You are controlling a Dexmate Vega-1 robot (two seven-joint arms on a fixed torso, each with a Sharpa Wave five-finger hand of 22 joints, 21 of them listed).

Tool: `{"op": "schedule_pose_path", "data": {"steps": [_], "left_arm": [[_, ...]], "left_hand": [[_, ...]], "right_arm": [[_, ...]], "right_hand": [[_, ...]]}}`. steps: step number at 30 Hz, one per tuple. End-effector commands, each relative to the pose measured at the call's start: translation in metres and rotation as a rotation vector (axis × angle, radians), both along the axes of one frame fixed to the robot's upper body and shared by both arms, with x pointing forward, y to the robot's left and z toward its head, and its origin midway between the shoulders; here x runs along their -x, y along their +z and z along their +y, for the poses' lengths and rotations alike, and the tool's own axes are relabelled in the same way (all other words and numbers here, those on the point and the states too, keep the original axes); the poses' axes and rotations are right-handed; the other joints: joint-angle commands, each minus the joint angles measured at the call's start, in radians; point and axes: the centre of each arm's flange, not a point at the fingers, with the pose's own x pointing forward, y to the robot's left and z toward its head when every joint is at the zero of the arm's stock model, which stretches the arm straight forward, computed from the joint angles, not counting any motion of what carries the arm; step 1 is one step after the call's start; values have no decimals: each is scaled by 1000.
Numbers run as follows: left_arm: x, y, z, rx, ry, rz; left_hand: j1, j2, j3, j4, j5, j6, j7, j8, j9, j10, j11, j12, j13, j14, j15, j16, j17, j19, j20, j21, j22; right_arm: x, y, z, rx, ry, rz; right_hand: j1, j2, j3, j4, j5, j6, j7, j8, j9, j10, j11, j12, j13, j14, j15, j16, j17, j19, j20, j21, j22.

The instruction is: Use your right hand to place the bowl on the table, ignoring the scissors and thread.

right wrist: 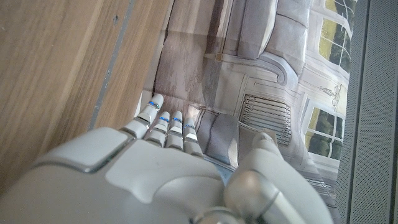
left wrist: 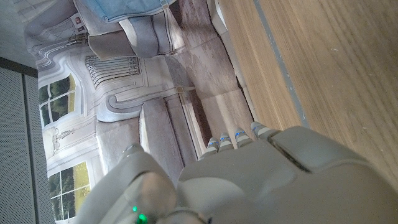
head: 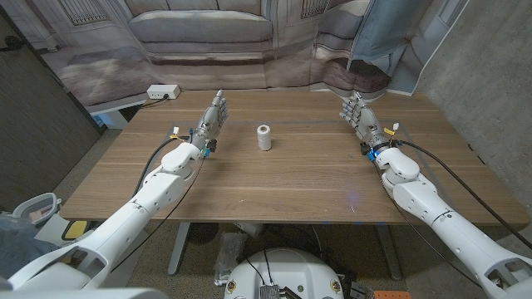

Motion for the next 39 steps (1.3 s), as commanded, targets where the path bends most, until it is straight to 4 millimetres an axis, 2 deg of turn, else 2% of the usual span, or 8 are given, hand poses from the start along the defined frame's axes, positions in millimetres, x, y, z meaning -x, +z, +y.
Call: {"op": "schedule_pose_path", "data": {"steps": [1,27,39], "left_arm": [[-1,2,-2,-5,-6,2],[-1,8,-9,-30,-32,-7],[-4,9,-12,-27,-46,-12]], "left_hand": [[14,4,-2,-2,3,-56,3,2,2,-39,3,8,3,-52,7,7,2,-7,-47,2,4],[25,12,-4,-7,1,-50,3,3,2,-36,3,8,3,-50,8,6,3,-8,-46,2,4],[31,16,-5,-9,-1,-50,13,2,2,-37,15,6,3,-49,17,6,3,-9,-45,2,5]], "right_arm": [[6,-1,-2,7,1,-11],[34,-4,-5,36,-10,-58],[46,-7,-6,36,-11,-81]], "right_hand": [[8,0,1,-7,3,13,0,6,5,9,0,6,1,9,1,4,4,12,-30,-3,3],[15,3,0,-13,-1,32,-2,10,6,30,-1,9,1,30,2,6,4,29,-29,-9,4],[18,5,0,-15,-2,37,1,10,6,31,-4,7,2,30,3,3,4,28,-29,-14,4]]}}
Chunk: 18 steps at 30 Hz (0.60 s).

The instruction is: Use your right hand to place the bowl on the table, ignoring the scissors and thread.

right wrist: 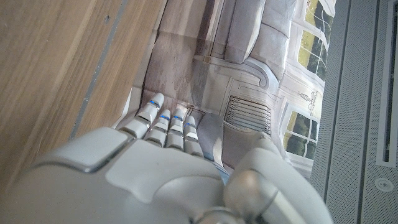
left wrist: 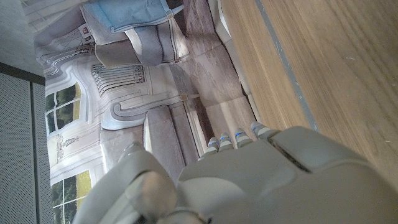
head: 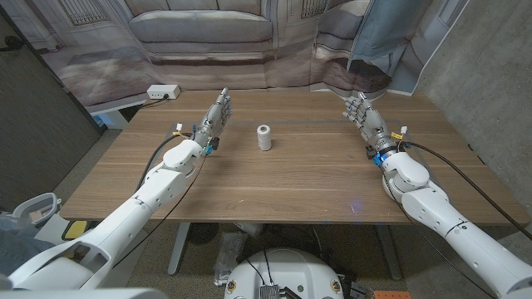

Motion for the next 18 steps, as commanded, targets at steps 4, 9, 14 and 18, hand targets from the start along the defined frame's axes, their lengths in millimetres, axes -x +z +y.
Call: {"op": "schedule_pose_path", "data": {"steps": [4,9,14,18], "left_arm": [[-3,3,-6,-2,-24,-10],[-4,5,-10,-14,-28,-9],[-2,7,-11,-16,-25,-10],[0,8,-12,-20,-22,-13]], "left_hand": [[9,2,-1,-5,-1,-48,5,2,2,-33,11,6,4,-47,9,6,3,-11,-44,1,5],[11,3,-2,-5,-2,-49,5,1,2,-33,10,6,4,-48,9,5,3,-12,-43,1,5],[12,4,-2,-6,-2,-50,4,1,2,-33,9,5,4,-48,8,5,3,-12,-44,1,5],[13,5,-3,-6,-3,-50,4,1,2,-33,10,6,4,-48,8,5,3,-13,-43,1,5]], "right_arm": [[16,-5,-3,12,-3,-26],[21,-7,-8,15,-11,-29],[26,-9,-15,11,-23,-28],[27,-12,-18,5,-21,-24]], "right_hand": [[15,1,1,-8,-3,14,1,3,6,9,-3,7,2,11,-3,3,5,8,-25,-6,5],[16,2,1,-8,-4,16,0,3,6,11,-5,7,2,13,-5,3,5,9,-26,-7,5],[17,3,1,-9,-5,18,-1,3,6,14,-9,7,2,15,-6,3,5,12,-25,-8,5],[17,3,0,-10,-5,20,-2,3,6,15,-8,7,2,17,-7,3,5,14,-25,-9,5]]}}
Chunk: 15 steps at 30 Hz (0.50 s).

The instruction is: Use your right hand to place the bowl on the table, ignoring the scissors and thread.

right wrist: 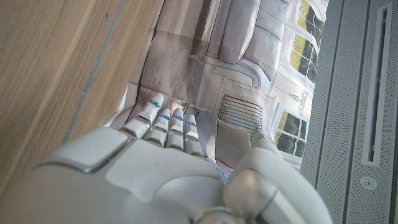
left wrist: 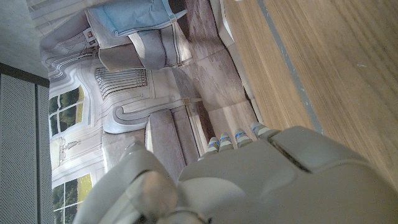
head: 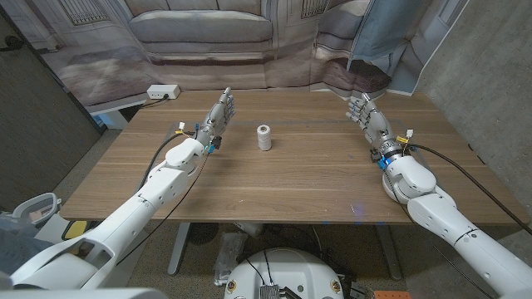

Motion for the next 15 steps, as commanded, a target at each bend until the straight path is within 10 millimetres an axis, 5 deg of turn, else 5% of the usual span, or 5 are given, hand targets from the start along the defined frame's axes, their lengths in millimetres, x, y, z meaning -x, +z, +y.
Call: {"op": "schedule_pose_path", "data": {"steps": [1,15], "left_arm": [[3,4,-5,-12,-1,-4],[-1,2,-9,1,-25,-7]], "left_hand": [[9,2,0,-3,-3,-50,4,1,2,-30,6,5,4,-46,7,5,3,-13,-44,1,5],[12,4,-1,-4,-5,-51,3,0,2,-33,3,4,4,-48,6,5,4,-16,-42,0,5]], "right_arm": [[9,-6,-10,-2,-9,-2],[18,-8,-13,24,-16,-1]], "right_hand": [[12,-2,4,-6,0,10,-2,3,6,11,-2,7,2,12,-2,3,5,10,-28,-3,5],[13,0,4,-7,-2,13,-3,3,6,12,-2,6,2,13,-1,1,6,11,-28,-6,6]]}}
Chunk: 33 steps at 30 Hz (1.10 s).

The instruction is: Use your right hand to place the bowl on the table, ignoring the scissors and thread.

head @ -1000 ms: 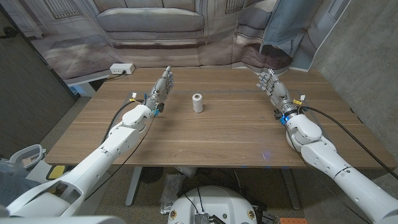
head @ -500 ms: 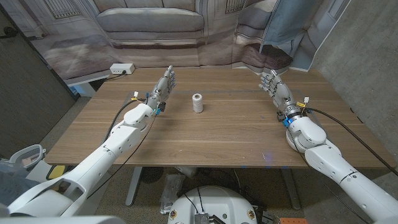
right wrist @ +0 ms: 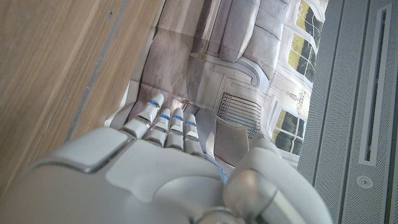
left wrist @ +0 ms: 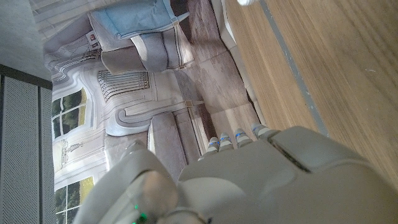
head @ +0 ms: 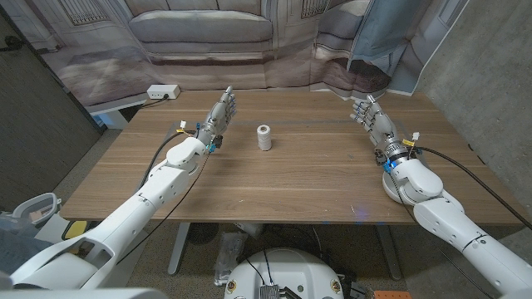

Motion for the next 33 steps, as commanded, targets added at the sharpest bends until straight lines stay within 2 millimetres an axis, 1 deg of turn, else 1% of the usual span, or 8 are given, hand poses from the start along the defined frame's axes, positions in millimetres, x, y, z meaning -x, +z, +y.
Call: {"op": "schedule_pose_path", "data": {"steps": [1,5,8,13,21,24,25,33], "left_arm": [[-2,0,-3,1,-16,-4],[0,0,-2,-2,-16,-8],[0,-1,-1,3,-16,-9],[1,-3,1,3,-15,-9],[2,-5,2,4,-13,-5],[3,-5,1,2,-13,-6],[3,-4,1,0,-14,-8],[3,-3,1,-2,-14,-9]], "left_hand": [[8,0,1,-2,0,-51,3,0,2,-33,3,4,3,-48,6,5,3,-11,-48,0,5],[9,1,1,-2,-1,-52,2,-1,2,-34,2,3,3,-48,6,5,4,-12,-48,0,5],[10,2,0,-2,-1,-53,0,-1,2,-33,-5,4,3,-48,3,5,4,-11,-47,0,5],[11,2,0,-2,-2,-52,-2,-1,2,-33,-7,4,3,-47,2,5,4,-9,-48,1,5],[13,4,-1,-3,-3,-53,-4,-1,2,-35,-5,3,3,-49,1,5,4,-14,-50,0,5],[14,5,-2,-3,-4,-53,-4,-1,2,-36,-7,3,3,-51,0,4,4,-16,-49,-1,5],[14,5,-2,-3,-4,-53,-4,-1,2,-36,-8,3,3,-50,-1,4,4,-15,-50,0,6],[15,6,-3,-3,-5,-52,-5,-1,2,-34,-10,4,3,-47,0,6,4,-10,-49,2,6]], "right_arm": [[9,-3,-4,19,-10,-1],[13,-4,-6,1,-14,-11],[15,-4,-6,-8,-15,-22],[20,-4,-7,3,-24,-31],[23,-5,-11,9,-22,-36],[24,-6,-12,13,-25,-37],[25,-5,-13,15,-28,-40],[31,-6,-17,35,-40,-46]], "right_hand": [[13,0,4,-7,-2,9,2,3,6,8,1,5,2,8,4,1,6,11,-27,-3,6],[13,1,4,-7,-3,9,2,2,6,11,2,6,2,9,4,2,6,12,-28,-4,6],[14,1,3,-8,-4,13,-1,3,6,15,-3,6,2,12,1,2,6,6,-30,-8,6],[15,1,2,-9,-4,18,-3,4,6,15,-5,6,2,13,-1,1,5,6,-30,-10,6],[18,1,2,-11,-6,21,-5,3,6,27,-13,8,2,24,-4,3,5,21,-34,-10,6],[19,2,2,-12,-6,25,-7,4,6,30,-13,8,2,30,-5,4,4,23,-34,-11,6],[20,2,2,-12,-6,26,-7,4,6,31,-9,8,2,31,-6,4,4,24,-34,-11,6],[21,3,2,-14,-7,31,-9,4,6,33,-12,7,2,33,-8,3,4,26,-35,-14,6]]}}
